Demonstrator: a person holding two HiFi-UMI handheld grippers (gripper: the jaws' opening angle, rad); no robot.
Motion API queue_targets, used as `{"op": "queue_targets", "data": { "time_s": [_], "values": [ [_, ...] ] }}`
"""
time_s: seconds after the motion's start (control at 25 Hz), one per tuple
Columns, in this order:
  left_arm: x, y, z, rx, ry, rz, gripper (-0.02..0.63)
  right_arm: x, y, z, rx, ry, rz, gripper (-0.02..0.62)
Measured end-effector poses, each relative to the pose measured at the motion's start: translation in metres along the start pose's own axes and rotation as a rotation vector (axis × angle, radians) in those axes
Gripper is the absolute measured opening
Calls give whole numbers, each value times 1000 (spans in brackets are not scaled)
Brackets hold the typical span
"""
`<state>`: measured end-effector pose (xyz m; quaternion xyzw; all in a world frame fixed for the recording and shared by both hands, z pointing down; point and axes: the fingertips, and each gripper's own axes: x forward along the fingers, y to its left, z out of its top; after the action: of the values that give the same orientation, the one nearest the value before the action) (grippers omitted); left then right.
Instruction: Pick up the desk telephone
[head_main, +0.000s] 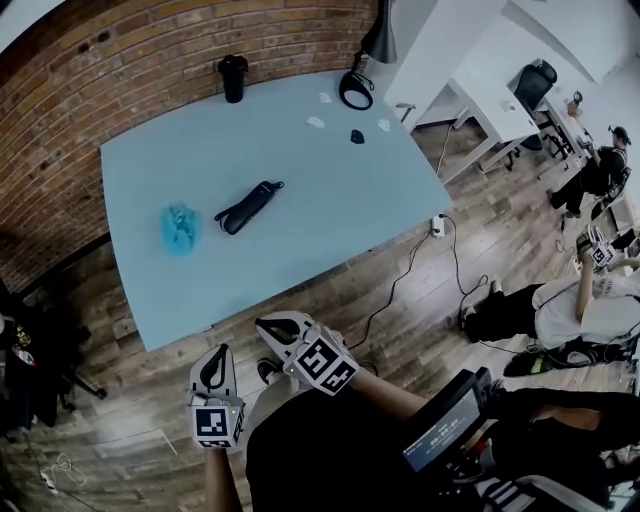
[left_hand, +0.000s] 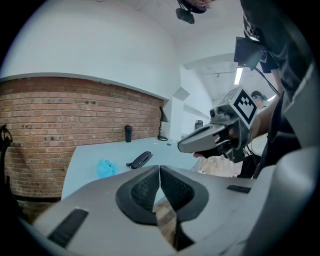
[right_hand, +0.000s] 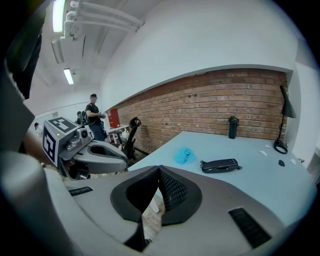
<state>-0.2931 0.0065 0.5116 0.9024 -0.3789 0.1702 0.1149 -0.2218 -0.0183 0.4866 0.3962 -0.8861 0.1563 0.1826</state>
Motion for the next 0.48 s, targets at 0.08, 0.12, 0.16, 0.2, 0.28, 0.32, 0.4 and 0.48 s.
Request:
{"op": "queue_targets", "data": {
  "time_s": [0.08,0.12,0.16,0.2,0.28,0.32,0.4,0.48],
  "values": [
    [15,-1,9,-2,6,-2,15,6,-19,7,22,-13,-1,5],
    [24,-4,15,-4,11,-10,15,8,-29,11,34,-20,-1,5],
    [33,-6,20,0,16,-17,15,10,-39,14,42,-24,0,5],
    [42,-7,26,8,20,-22,15,12,-49,16,45,-27,-2,5],
    [60,-9,35,25,25,-24,15,13,-67,20,53,-34,-8,5],
    [69,-9,41,30,19,-21,15,13,-77,21,59,-39,-9,5],
    [87,-8,56,42,-10,-7,15,12,-95,23,70,-47,-12,5],
    [103,-11,65,51,-17,-10,15,11,-113,22,83,-51,-19,5]
  ]
}}
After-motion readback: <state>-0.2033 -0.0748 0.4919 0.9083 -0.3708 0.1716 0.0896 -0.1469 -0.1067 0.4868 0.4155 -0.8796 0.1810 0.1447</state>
